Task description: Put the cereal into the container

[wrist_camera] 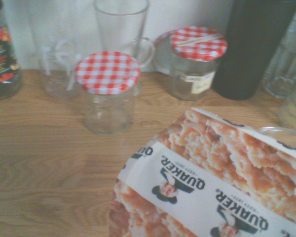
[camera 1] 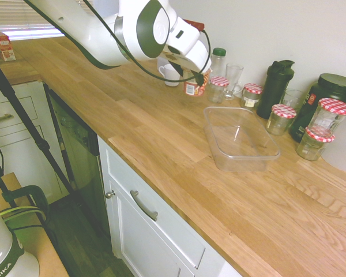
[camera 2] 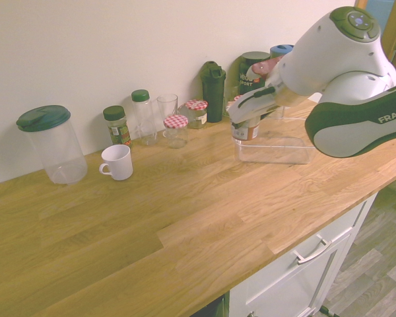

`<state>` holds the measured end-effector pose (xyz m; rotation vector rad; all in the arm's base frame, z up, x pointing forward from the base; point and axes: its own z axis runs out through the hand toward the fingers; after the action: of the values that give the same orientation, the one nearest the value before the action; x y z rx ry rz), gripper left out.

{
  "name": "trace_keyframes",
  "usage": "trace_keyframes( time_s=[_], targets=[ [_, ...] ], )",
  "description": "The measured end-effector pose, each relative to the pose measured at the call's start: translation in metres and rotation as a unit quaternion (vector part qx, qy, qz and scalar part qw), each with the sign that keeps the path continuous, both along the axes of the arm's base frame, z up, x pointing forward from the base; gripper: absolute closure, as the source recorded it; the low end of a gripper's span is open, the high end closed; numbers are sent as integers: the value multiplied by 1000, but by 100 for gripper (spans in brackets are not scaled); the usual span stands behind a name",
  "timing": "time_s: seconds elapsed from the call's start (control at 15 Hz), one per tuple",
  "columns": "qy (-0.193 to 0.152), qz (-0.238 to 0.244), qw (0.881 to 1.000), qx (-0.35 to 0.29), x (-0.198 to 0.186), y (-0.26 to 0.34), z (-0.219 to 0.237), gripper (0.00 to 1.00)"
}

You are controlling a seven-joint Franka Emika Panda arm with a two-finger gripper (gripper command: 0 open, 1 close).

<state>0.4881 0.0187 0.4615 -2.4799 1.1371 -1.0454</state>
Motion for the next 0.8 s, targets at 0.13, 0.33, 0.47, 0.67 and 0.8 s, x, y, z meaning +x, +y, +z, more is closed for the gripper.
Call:
trace_keyframes(
  time_s=[0.13, 0.33, 0.47, 0.67, 0.8],
  targets=[
    [1, -18, 1000, -2, -7, -30, 0, 100],
    [2, -39, 999, -1, -18, -62, 1, 100],
    [11, -51, 999, 3, -23, -77, -8, 100],
    [16, -62, 998, 6, -26, -91, -14, 100],
    [20, -71, 997, 9, -26, -102, -19, 100]
  ],
)
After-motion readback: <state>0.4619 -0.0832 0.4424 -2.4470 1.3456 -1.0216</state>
